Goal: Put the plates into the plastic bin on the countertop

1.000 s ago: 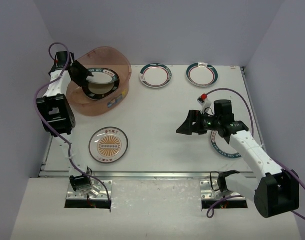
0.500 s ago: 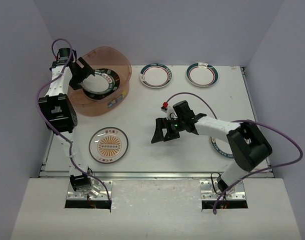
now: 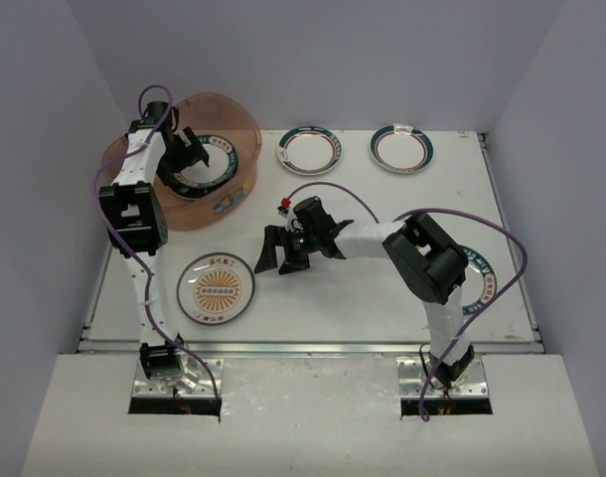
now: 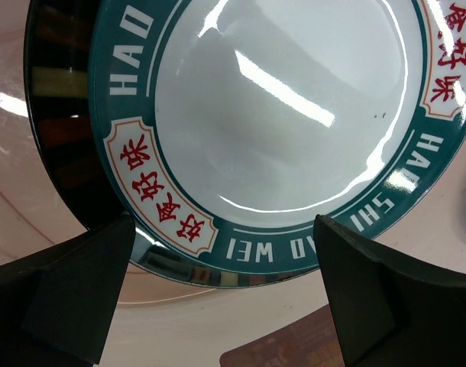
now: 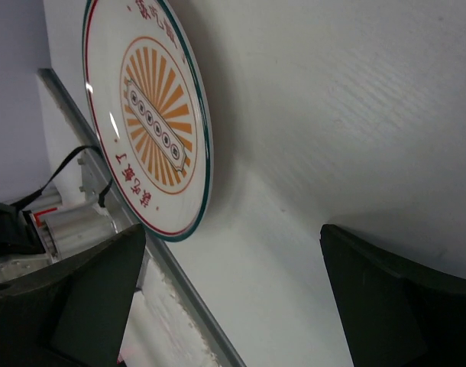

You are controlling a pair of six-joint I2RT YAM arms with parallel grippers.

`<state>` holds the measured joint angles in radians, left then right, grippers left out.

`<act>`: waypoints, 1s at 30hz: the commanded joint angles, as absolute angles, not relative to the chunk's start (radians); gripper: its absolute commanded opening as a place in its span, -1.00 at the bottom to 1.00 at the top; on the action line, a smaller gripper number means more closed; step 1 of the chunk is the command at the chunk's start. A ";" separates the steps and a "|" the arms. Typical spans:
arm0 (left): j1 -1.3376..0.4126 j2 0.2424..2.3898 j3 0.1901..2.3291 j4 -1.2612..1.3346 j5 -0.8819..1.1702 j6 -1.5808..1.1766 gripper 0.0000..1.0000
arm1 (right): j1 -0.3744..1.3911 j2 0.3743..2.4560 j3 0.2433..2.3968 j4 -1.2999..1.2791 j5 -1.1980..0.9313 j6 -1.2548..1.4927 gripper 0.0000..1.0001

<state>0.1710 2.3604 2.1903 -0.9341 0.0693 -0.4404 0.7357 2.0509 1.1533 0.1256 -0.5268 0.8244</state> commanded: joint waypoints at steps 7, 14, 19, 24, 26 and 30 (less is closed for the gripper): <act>0.170 1.992 2.077 -0.891 -0.169 -0.460 1.00 | 0.779 2.258 1.325 0.221 -0.620 0.940 0.90; 0.169 1.372 1.561 -0.567 0.032 -0.484 1.00 | 0.822 2.359 1.368 0.247 -0.598 0.981 -0.06; 0.169 1.079 1.235 -0.382 0.166 -0.473 1.00 | 0.818 2.315 1.270 0.313 -0.574 0.990 -0.98; 0.150 1.007 1.097 -0.383 0.374 -0.455 1.00 | 0.746 2.120 1.046 0.448 -0.591 0.998 -1.00; 0.077 0.977 1.037 -0.352 0.488 -0.455 1.00 | 0.657 1.944 0.875 0.494 -0.607 0.986 -1.00; -0.071 0.999 0.914 -0.279 0.604 -0.464 1.00 | 0.504 1.660 0.742 0.419 -0.642 0.893 -1.00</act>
